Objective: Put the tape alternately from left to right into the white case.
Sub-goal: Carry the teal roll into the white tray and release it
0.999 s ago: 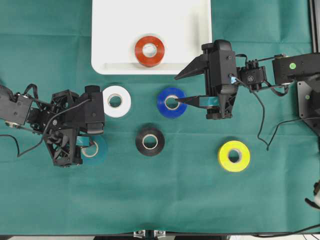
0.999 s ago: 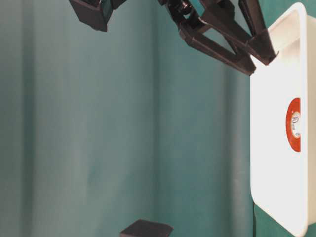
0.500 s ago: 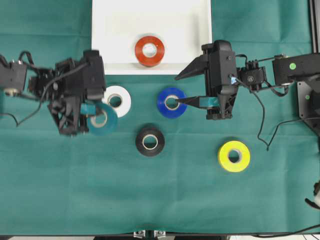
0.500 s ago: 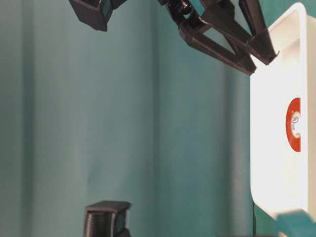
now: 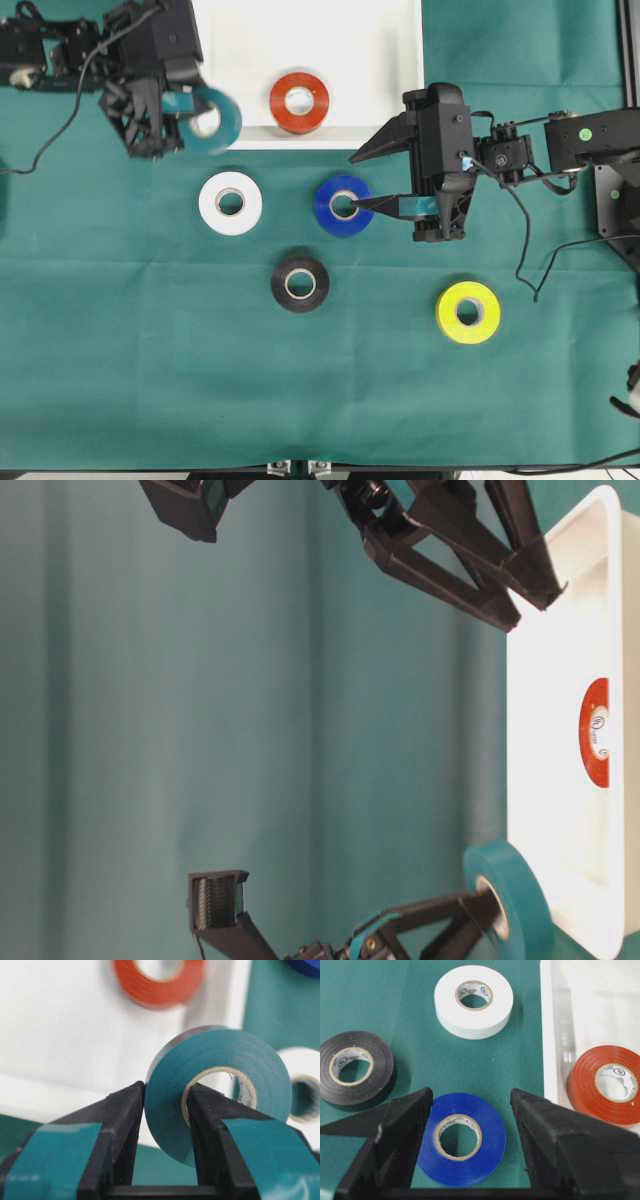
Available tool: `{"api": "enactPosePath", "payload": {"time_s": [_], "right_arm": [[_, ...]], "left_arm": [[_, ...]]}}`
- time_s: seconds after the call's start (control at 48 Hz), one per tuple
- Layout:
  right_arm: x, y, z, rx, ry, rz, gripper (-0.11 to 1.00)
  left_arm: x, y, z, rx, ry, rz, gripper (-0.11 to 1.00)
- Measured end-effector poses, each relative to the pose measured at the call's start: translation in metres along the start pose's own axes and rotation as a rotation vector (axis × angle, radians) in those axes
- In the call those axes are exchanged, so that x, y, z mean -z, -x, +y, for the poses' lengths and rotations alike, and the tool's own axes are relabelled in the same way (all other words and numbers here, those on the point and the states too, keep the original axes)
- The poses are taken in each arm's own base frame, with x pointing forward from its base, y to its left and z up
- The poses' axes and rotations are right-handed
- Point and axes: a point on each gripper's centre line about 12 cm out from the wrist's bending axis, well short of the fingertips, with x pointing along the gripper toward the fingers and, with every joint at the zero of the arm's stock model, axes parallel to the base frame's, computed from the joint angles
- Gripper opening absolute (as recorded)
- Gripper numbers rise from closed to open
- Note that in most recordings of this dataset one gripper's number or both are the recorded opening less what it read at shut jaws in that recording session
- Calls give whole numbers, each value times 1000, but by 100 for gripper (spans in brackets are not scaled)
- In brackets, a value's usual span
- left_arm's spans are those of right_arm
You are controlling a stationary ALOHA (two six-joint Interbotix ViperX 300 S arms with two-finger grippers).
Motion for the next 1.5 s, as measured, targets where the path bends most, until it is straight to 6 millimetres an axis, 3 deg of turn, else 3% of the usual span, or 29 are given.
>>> {"api": "enactPosePath", "payload": {"time_s": [0.291,0.562,0.916,1.249,1.374,1.499], "right_arm": [[0,0,0,0,-2,2,71],[0,0,0,-1,-2,-1,71],[1,0,0,1,-5,3,71],[7,1,0,1,-4,15,71],[6,1,0,1,-4,14,71],[7,1,0,1,-4,15,71]], "left_arm": [[5,-18,38,-79,-22,-11,-3],[-3,-36,66,-125,-34,-9,-3],[-8,-61,86,-145,-47,21,-3],[-12,-67,93,-155,-39,21,-3],[-12,-67,94,-155,-39,20,8],[-12,-67,93,-154,-37,21,37]]}}
